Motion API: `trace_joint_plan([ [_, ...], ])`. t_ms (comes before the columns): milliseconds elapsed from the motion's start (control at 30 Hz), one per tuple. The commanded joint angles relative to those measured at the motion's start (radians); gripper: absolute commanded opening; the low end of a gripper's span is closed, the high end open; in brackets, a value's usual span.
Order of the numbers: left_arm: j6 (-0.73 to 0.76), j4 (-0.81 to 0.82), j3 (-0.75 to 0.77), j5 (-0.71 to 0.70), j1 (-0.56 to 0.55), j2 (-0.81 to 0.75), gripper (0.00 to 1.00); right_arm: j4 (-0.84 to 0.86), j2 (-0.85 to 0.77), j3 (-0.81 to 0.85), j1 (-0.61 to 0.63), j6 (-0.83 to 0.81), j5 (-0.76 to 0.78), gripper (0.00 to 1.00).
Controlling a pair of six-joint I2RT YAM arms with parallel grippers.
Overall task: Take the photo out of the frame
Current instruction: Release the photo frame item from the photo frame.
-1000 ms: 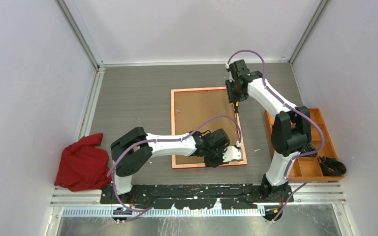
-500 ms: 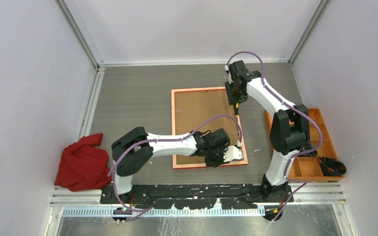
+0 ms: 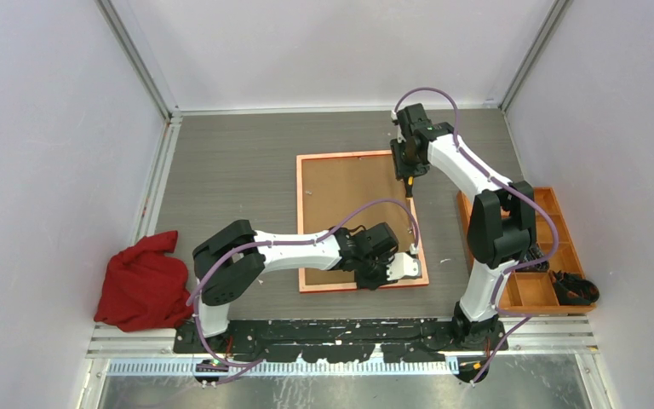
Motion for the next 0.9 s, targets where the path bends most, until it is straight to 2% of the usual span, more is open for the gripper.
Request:
trace_joint_plan([
  [0, 0.006, 0.018, -0.013, 0.014, -0.005, 0.064, 0.02, 0.042, -0.031, 0.021, -0.007, 0.028, -0.021, 0.01],
  [467, 0.009, 0.017, -0.013, 0.014, -0.005, 0.059, 0.02, 0.019, -0.009, 0.034, -0.019, 0.038, -0.088, 0.01],
  [600, 0.016, 0.014, -0.012, 0.004, -0.004, 0.045, 0.02, -0.004, -0.040, 0.046, -0.018, 0.009, -0.152, 0.01],
  [867, 0.045, -0.022, -0.004, 0.005, -0.005, -0.007, 0.06, 0.044, -0.130, 0.011, -0.038, 0.007, -0.169, 0.01],
])
